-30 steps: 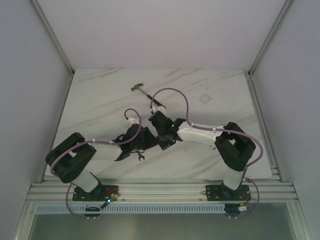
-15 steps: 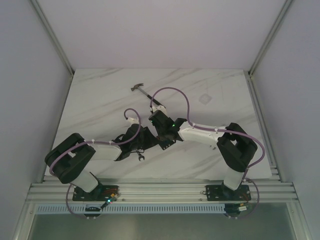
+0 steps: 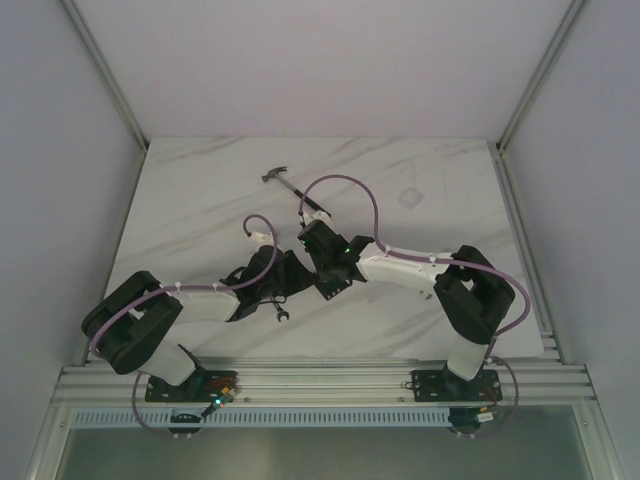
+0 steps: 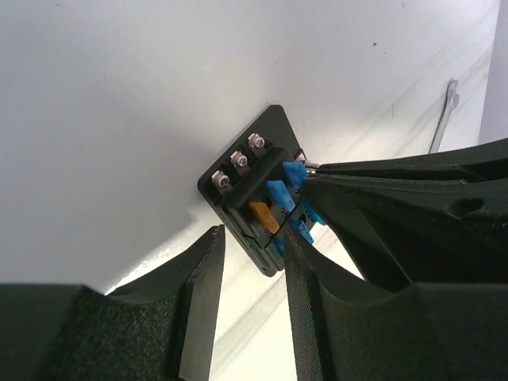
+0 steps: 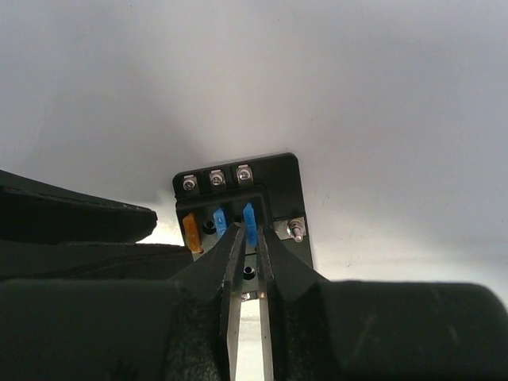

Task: Snap on the fuse box
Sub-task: Install the fuse at the fuse box base.

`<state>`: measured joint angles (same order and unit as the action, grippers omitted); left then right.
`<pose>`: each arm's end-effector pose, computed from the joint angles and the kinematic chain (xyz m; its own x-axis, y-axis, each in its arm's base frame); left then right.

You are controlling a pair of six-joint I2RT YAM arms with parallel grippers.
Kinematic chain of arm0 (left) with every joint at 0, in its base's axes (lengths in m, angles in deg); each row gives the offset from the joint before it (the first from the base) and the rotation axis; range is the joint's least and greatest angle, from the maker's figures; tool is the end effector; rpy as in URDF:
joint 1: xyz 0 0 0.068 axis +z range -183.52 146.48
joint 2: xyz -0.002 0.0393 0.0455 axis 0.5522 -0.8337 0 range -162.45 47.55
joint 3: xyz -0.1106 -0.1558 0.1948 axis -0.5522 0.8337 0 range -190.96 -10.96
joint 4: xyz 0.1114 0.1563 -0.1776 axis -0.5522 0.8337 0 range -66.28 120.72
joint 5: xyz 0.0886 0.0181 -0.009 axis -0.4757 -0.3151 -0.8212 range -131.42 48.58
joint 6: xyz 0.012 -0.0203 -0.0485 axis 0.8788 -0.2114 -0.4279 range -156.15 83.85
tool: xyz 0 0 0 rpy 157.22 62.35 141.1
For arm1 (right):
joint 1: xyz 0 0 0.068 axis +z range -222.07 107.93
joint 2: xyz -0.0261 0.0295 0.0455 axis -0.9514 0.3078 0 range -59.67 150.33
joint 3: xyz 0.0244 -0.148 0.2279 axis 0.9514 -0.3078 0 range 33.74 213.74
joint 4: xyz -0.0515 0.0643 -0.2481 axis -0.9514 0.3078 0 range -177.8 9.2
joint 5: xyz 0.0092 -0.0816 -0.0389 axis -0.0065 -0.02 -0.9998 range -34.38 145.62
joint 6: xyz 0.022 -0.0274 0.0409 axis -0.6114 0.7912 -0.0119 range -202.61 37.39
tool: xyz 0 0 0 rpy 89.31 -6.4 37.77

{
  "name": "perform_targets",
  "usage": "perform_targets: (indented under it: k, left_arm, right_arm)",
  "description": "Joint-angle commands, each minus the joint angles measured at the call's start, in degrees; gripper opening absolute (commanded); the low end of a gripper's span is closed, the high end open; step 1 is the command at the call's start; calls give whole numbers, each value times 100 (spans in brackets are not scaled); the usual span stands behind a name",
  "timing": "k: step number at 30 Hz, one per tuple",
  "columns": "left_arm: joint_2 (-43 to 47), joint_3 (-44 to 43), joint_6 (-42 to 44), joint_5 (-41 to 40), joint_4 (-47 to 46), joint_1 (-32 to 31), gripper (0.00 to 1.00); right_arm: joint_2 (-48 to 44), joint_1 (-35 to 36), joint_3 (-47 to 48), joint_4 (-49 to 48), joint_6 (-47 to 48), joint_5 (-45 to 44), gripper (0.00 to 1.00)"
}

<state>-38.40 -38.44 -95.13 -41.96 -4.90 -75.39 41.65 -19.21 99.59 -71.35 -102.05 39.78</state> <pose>0.2055 -0.1838 0.1448 -0.7577 -0.4716 -0.4511 0.0233 0.6712 -0.7409 0.2328 0.2915 0.1939 -0.6696 -0.3537 -0.6531 -0.4692 0.8831 0.0028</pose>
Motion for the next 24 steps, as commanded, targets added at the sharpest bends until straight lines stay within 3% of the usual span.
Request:
perform_targets:
  k: [1, 24]
  left_arm:
    - [59, -97, 103, -107, 120, 67, 45]
    - [-297, -300, 213, 32, 164, 126, 35]
  right_arm:
    - [29, -13, 78, 96, 128, 126, 17]
    - [376, 3, 409, 457, 377, 562, 8]
